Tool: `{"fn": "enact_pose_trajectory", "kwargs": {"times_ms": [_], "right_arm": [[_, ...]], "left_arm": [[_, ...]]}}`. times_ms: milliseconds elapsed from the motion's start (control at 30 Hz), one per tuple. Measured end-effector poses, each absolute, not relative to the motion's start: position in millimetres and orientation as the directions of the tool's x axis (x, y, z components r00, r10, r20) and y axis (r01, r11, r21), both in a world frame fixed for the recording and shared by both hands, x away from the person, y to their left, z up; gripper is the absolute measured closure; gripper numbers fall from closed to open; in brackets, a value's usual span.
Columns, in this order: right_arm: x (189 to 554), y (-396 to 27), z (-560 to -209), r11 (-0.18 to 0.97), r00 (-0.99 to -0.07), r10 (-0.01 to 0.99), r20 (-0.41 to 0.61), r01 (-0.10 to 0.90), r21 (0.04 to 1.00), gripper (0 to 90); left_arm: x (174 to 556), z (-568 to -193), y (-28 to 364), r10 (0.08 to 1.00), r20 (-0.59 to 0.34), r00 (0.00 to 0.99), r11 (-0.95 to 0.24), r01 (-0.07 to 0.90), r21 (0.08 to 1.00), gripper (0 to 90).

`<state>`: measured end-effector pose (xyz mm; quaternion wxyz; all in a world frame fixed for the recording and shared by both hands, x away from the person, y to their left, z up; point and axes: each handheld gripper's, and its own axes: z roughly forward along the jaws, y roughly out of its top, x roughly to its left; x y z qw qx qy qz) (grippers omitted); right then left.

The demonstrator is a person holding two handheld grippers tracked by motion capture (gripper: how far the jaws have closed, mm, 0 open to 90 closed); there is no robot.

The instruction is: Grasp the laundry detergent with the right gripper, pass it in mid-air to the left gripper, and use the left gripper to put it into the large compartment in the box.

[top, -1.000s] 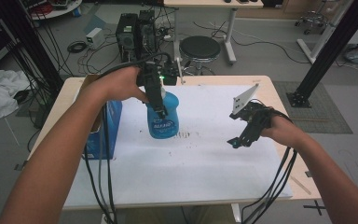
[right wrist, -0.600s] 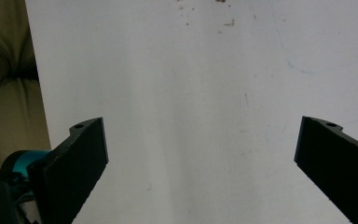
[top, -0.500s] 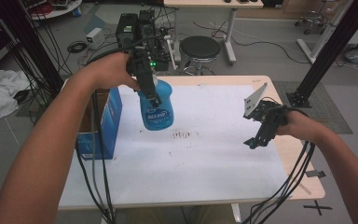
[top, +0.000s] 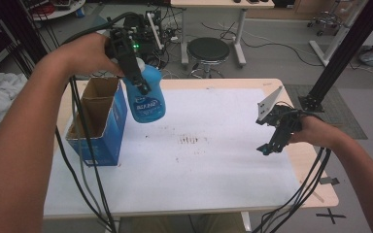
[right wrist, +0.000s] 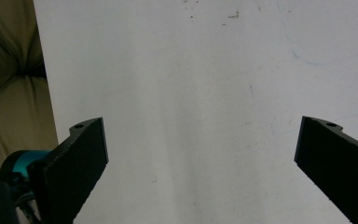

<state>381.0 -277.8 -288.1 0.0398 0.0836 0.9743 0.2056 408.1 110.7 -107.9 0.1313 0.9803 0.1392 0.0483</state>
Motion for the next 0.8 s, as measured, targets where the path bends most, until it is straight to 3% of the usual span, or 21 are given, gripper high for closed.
{"fn": "enact_pose_trajectory", "kwargs": {"times_ms": [800], "right_arm": [[383.5, -279.9, -289.2, 0.895, -0.984, 0.175, -0.014, 0.153, 0.420, 1.6]], "left_arm": [[393.4, -62.1, 197.5, 0.422, 0.086, 0.902, -0.864, 0.371, 0.341, 37.5]]}}
